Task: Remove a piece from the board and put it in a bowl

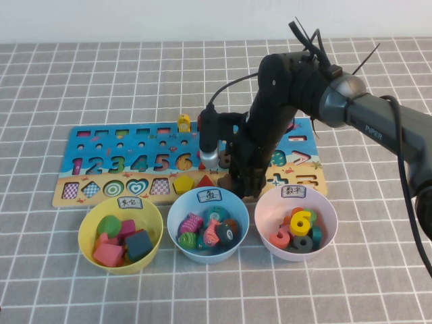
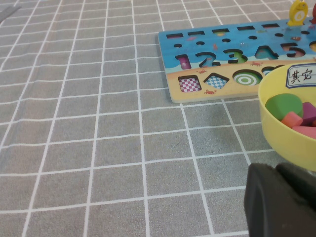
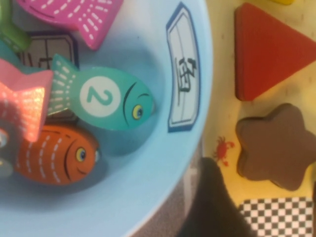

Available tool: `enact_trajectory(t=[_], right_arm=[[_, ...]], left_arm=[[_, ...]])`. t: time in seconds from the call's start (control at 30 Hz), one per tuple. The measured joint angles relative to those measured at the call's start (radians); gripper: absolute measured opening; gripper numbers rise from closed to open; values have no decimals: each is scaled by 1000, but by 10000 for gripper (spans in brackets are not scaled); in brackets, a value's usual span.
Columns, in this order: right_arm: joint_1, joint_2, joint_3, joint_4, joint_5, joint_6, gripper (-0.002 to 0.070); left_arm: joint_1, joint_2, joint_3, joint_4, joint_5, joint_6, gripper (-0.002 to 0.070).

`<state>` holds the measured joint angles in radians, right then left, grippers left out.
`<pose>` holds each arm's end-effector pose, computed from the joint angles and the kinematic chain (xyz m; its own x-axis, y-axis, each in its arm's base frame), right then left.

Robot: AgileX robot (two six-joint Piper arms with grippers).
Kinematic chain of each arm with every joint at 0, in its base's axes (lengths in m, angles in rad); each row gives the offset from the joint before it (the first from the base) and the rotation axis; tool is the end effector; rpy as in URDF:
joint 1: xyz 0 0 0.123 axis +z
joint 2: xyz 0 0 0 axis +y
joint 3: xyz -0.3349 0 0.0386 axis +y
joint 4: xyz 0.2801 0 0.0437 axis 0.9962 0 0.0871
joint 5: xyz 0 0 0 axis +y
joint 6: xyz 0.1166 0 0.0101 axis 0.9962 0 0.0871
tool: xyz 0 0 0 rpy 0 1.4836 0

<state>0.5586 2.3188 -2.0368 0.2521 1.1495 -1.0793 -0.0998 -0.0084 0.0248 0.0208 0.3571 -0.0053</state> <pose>0.4643 0.3216 0.1955 0.0019 -0.9488 -0.3157 -0.9972 0.0217 -0.0713 0.0576 -0.0049 0.1648 -0.2796 0.0423 -0.9592 0.0967 0.9952 0.0157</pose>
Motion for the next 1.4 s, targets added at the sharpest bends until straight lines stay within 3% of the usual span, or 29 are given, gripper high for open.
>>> enact_trajectory(t=[1.4], right_arm=[[0, 27, -40, 4, -3, 38, 378]], left_arm=[[0, 0, 0, 0, 0, 0, -5]])
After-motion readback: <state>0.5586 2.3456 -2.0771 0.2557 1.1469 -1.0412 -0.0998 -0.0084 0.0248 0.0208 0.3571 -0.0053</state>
